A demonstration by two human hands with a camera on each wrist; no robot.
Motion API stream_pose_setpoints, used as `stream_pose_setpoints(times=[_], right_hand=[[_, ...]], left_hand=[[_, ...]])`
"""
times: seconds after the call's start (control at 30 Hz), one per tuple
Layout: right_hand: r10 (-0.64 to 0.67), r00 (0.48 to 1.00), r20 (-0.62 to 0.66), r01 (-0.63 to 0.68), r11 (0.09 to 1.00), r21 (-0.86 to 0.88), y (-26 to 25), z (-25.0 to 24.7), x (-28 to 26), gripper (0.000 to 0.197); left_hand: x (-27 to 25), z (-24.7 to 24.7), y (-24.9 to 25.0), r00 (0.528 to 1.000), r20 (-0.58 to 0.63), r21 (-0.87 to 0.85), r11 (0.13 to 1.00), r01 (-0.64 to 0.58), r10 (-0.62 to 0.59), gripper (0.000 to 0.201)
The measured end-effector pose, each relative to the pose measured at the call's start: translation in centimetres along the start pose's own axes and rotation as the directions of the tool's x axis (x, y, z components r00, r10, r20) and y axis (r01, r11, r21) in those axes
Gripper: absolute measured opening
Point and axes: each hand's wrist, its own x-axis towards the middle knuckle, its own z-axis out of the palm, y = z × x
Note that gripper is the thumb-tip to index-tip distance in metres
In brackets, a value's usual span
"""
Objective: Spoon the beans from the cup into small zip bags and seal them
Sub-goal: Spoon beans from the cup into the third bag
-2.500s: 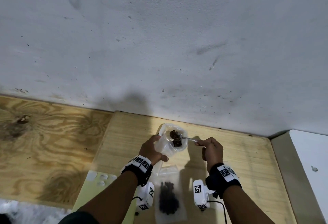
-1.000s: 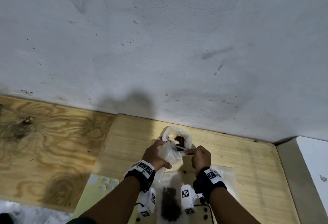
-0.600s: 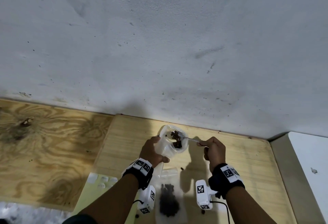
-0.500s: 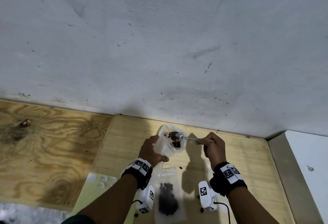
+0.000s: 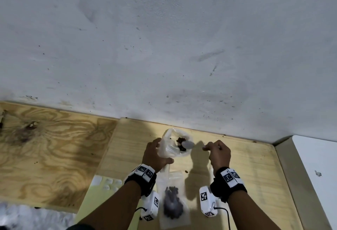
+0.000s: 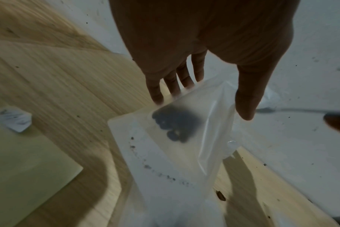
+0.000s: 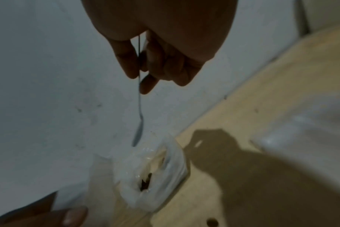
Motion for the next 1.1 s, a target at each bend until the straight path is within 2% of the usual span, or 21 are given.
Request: stream_pose_setpoints(times=[0.07, 0.13, 0.23, 0.3, 0.33, 0.4, 0.47, 0.53, 0.57, 0.6, 0.63, 0.73, 0.83, 0.9, 1.03, 1.1], right_hand=[[0.102, 0.995, 0.002, -0.102, 0.993, -0.066, 0.8, 0.6, -0.3, 0.035], [0.181, 0.982, 0.060, -0.174, 0.979, -0.108, 1.6, 1.3, -0.6, 0.028], [0.249, 0.952, 0.180, -0.205, 0.951, -0.232, 2.1, 1.7, -1.0, 0.022], [0.198, 0.964, 0.179, -0.114, 0.911, -0.397, 1.9, 1.6, -1.4, 0.041], [0.117, 0.980, 0.159, -0.036, 0.899, -0.437, 1.5, 1.3, -1.8, 0.048], [-0.097, 0.981, 0.167, 0.146, 0.938, -0.314, 0.2, 1.1, -3.0, 0.035], [-0.227, 0.925, 0.305, 0.284, 0.945, -0.159, -1.4, 1.1, -4.2, 0.018], [-0.244, 0.833, 0.497, 0.377, 0.908, -0.185, -2.4, 1.5, -4.8, 0.014], [-0.231, 0.800, 0.553, 0.421, 0.874, -0.244, -2.5, 1.7, -4.8, 0.015], [-0.223, 0.789, 0.572, 0.459, 0.833, -0.308, -2.6, 1.8, -4.6, 0.014], [-0.219, 0.794, 0.567, 0.472, 0.810, -0.348, -2.5, 1.9, -4.2, 0.010], [-0.217, 0.821, 0.528, 0.447, 0.819, -0.359, -2.5, 1.7, -3.4, 0.013], [-0.259, 0.821, 0.509, 0.473, 0.806, -0.354, -2.7, 1.6, -3.5, 0.014], [-0.289, 0.829, 0.479, 0.483, 0.802, -0.352, -2.7, 1.5, -3.7, 0.016], [-0.331, 0.851, 0.408, 0.469, 0.829, -0.306, -2.8, 1.4, -4.1, 0.030], [-0.300, 0.884, 0.359, 0.393, 0.893, -0.220, -2.9, 1.4, -4.1, 0.033]], left_hand=[[-0.3, 0.0, 0.0, 1.000, -0.018, -0.004, 1.000, -0.025, 0.025, 0.102], [-0.6, 0.0, 0.1, 0.999, -0.026, -0.015, 0.999, -0.048, 0.047, 0.101], [-1.0, 0.0, 0.4, 0.996, -0.036, -0.013, 0.996, -0.085, 0.084, 0.101], [-1.1, -0.1, 0.6, 0.993, -0.040, -0.006, 0.994, -0.107, 0.107, 0.102], [-1.1, -0.2, 0.7, 0.993, -0.038, -0.002, 0.993, -0.115, 0.115, 0.104], [-1.1, -0.1, 0.9, 0.991, -0.027, 0.009, 0.992, -0.128, 0.128, 0.109], [-1.1, 0.0, 1.1, 0.988, -0.011, 0.032, 0.988, -0.151, 0.151, 0.110], [-1.2, 0.4, 1.4, 0.984, 0.006, 0.045, 0.983, -0.179, 0.179, 0.110], [-1.2, 0.5, 1.6, 0.982, 0.017, 0.040, 0.981, -0.191, 0.190, 0.110], [-1.3, 0.7, 1.9, 0.979, 0.030, 0.037, 0.978, -0.204, 0.203, 0.112], [-1.4, 0.8, 2.0, 0.976, 0.042, 0.038, 0.975, -0.217, 0.215, 0.114], [-1.5, 0.8, 2.4, 0.970, 0.055, 0.073, 0.968, -0.242, 0.238, 0.125], [-1.8, 0.5, 2.6, 0.961, 0.053, 0.092, 0.956, -0.277, 0.273, 0.131], [-1.8, 0.5, 2.9, 0.958, 0.025, 0.021, 0.958, -0.286, 0.285, 0.116], [-1.3, 0.1, 3.7, 0.980, -0.104, -0.168, 0.968, -0.184, 0.168, 0.030], [-1.0, -0.1, 3.9, 0.982, -0.145, -0.255, 0.954, -0.155, 0.121, 0.016]])
